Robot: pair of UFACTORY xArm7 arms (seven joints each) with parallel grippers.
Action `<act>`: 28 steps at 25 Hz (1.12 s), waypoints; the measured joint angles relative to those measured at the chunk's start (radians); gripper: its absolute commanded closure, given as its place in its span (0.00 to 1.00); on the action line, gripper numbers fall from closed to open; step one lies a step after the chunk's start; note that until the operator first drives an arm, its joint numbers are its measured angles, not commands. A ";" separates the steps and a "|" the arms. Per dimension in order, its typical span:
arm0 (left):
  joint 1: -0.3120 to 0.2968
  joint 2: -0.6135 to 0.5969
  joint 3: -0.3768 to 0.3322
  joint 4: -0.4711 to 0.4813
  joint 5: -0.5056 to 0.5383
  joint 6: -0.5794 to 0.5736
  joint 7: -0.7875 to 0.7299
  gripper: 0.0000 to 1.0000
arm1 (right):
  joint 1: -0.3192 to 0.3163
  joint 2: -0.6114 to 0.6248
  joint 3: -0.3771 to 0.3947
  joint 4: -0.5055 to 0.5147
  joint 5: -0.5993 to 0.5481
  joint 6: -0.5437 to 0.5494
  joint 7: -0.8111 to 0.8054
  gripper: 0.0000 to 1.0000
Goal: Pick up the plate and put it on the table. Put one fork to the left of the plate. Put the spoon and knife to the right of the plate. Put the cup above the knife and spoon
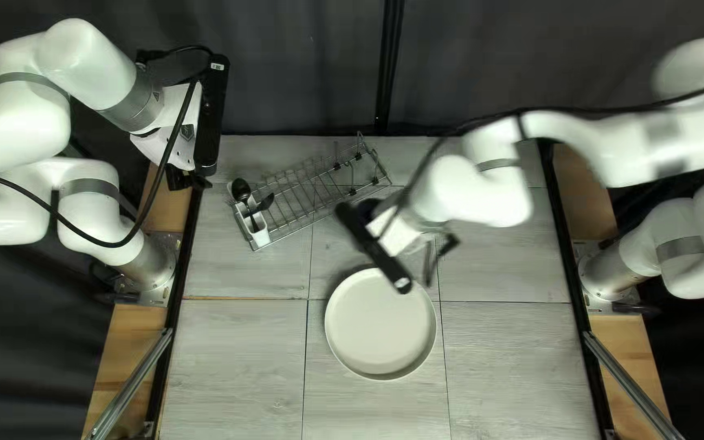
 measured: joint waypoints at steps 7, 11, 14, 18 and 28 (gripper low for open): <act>0.000 0.000 0.000 0.000 0.000 0.000 0.000 0.00 | -0.016 -0.011 -0.013 -0.103 0.009 -0.055 0.044 1.00; 0.000 0.000 0.000 0.000 0.000 0.000 0.000 0.00 | -0.024 0.006 -0.023 -0.114 0.011 -0.080 0.043 1.00; 0.000 0.000 0.000 0.000 0.000 0.000 0.000 0.00 | -0.030 0.019 -0.029 -0.135 0.009 -0.117 0.048 1.00; 0.000 0.000 0.000 0.000 0.000 0.000 0.000 0.00 | -0.035 0.030 -0.032 -0.162 0.006 -0.153 0.058 1.00; 0.000 0.000 0.000 0.000 0.000 0.000 0.000 0.00 | -0.041 0.011 -0.056 -0.204 0.030 -0.191 0.036 0.00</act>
